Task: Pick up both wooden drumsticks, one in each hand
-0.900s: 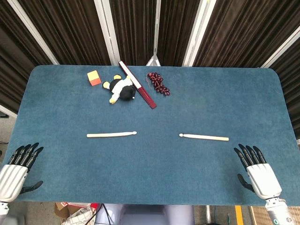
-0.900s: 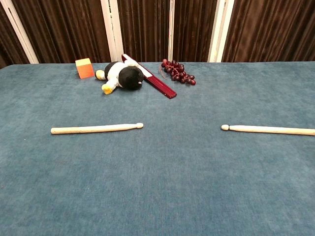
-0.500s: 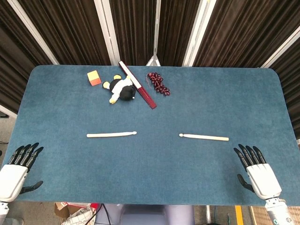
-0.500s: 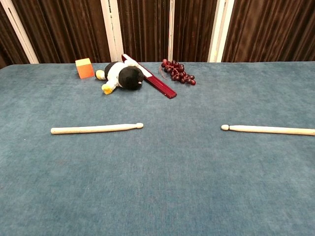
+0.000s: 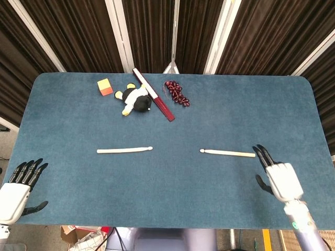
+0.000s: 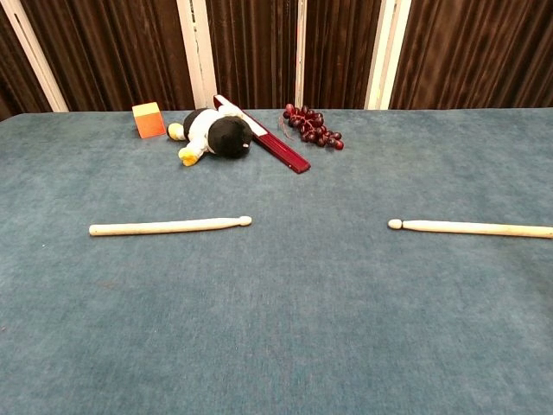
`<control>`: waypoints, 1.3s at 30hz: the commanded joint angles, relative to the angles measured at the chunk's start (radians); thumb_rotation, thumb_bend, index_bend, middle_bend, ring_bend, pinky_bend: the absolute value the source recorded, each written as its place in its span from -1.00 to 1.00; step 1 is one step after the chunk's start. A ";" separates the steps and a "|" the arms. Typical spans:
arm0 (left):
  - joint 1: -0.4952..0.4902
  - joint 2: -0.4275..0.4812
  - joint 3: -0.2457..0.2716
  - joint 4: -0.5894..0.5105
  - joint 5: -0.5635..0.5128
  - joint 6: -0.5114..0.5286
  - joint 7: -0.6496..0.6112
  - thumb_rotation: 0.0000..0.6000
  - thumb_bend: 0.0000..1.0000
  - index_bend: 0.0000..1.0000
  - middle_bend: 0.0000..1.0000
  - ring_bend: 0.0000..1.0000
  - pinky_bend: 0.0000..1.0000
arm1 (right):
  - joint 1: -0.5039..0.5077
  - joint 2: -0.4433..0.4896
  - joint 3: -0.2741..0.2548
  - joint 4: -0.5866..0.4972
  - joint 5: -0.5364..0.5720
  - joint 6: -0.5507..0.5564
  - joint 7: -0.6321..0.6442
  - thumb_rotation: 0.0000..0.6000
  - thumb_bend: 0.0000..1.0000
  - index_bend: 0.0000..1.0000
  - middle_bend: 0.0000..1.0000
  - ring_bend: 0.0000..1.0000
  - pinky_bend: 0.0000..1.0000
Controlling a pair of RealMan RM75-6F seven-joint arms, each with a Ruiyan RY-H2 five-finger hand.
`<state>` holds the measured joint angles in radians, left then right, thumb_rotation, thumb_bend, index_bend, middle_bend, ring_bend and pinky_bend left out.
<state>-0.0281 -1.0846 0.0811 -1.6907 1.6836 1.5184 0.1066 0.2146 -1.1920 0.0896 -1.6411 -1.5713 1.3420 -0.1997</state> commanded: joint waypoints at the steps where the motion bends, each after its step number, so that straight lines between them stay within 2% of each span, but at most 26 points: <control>1: -0.001 -0.001 0.001 -0.001 0.000 -0.003 0.005 1.00 -0.91 -1.00 -1.00 -1.00 -1.00 | 0.081 -0.070 0.065 0.031 0.110 -0.111 -0.098 1.00 -0.20 -0.64 -0.58 0.59 0.61; 7: -0.002 0.003 0.000 -0.003 -0.001 -0.004 -0.002 1.00 -0.91 -1.00 -1.00 -1.00 -1.00 | 0.161 -0.177 0.108 0.102 0.254 -0.219 -0.253 1.00 -0.20 -0.46 -0.46 0.63 0.62; 17: -0.006 0.008 0.001 -0.007 -0.009 -0.015 -0.015 1.00 -0.91 -1.00 -1.00 -1.00 -1.00 | 0.222 -0.348 0.122 0.277 0.401 -0.269 -0.393 1.00 -0.19 -0.15 -0.29 0.63 0.62; 22: -0.008 0.011 0.003 -0.008 -0.008 -0.020 -0.022 1.00 -0.91 -1.00 -1.00 -1.00 -1.00 | 0.231 -0.398 0.127 0.351 0.433 -0.264 -0.393 1.00 -0.20 -0.11 -0.26 0.63 0.62; 39: -0.012 0.008 0.001 -0.013 -0.015 -0.030 -0.010 1.00 -0.91 -1.00 -1.00 -1.00 -1.00 | 0.247 -0.468 0.119 0.497 0.451 -0.272 -0.331 1.00 -0.20 -0.08 -0.22 0.63 0.62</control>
<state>-0.0401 -1.0762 0.0821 -1.7038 1.6684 1.4888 0.0964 0.4607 -1.6564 0.2107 -1.1478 -1.1215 1.0711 -0.5348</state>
